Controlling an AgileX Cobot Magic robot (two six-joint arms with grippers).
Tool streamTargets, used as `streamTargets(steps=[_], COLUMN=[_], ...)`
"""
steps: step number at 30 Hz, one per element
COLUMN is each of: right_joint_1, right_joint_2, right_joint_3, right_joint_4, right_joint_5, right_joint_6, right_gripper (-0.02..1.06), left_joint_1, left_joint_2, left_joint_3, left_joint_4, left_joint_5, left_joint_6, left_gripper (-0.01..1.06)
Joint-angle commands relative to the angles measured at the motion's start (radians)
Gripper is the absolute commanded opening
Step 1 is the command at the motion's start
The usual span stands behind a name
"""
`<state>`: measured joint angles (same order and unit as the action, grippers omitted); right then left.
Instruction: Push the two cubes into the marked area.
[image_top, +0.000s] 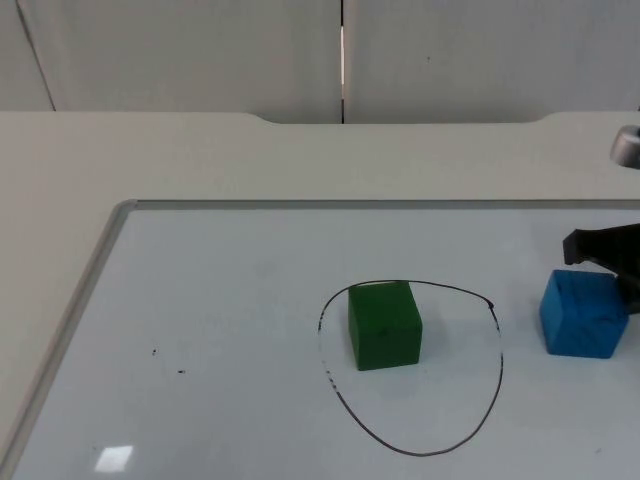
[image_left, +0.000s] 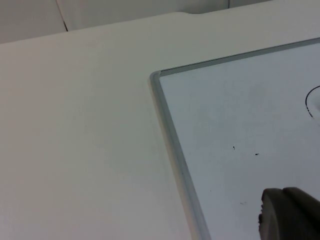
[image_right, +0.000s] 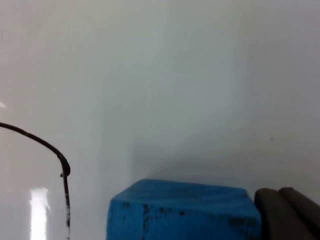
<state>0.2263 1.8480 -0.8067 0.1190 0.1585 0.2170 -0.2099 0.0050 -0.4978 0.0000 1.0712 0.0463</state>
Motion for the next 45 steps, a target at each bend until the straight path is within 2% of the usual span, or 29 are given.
streamTargets(steps=[1,16,21,40,45], right_joint_1=[0.005,0.008,0.049,0.068,0.116], right_joint_2=[-0.001,0.001,0.001,0.018,0.078], right_joint_3=[-0.001,-0.001,-0.001,-0.028,-0.077], right_joint_4=[-0.004,-0.004,-0.002,-0.004,-0.009], right_joint_5=[-0.004,-0.005,-0.036,-0.013,-0.016], right_joint_6=[0.002,0.019,0.029,0.049,0.049], right_gripper=[0.00,0.00,0.00,0.00,0.00], left_joint_1=[0.003,0.003,0.003,0.003,0.003], left_joint_2=[-0.005,-0.005,-0.005,-0.005,-0.005], left_joint_3=[0.004,0.004,0.004,0.004,0.004], left_joint_4=[-0.014,-0.014,-0.014,-0.014,-0.014], left_joint_5=[0.004,0.004,0.004,0.004,0.004], left_joint_6=[0.002,0.002,0.002,0.002,0.002], left_gripper=[0.00,0.00,0.00,0.00,0.00])
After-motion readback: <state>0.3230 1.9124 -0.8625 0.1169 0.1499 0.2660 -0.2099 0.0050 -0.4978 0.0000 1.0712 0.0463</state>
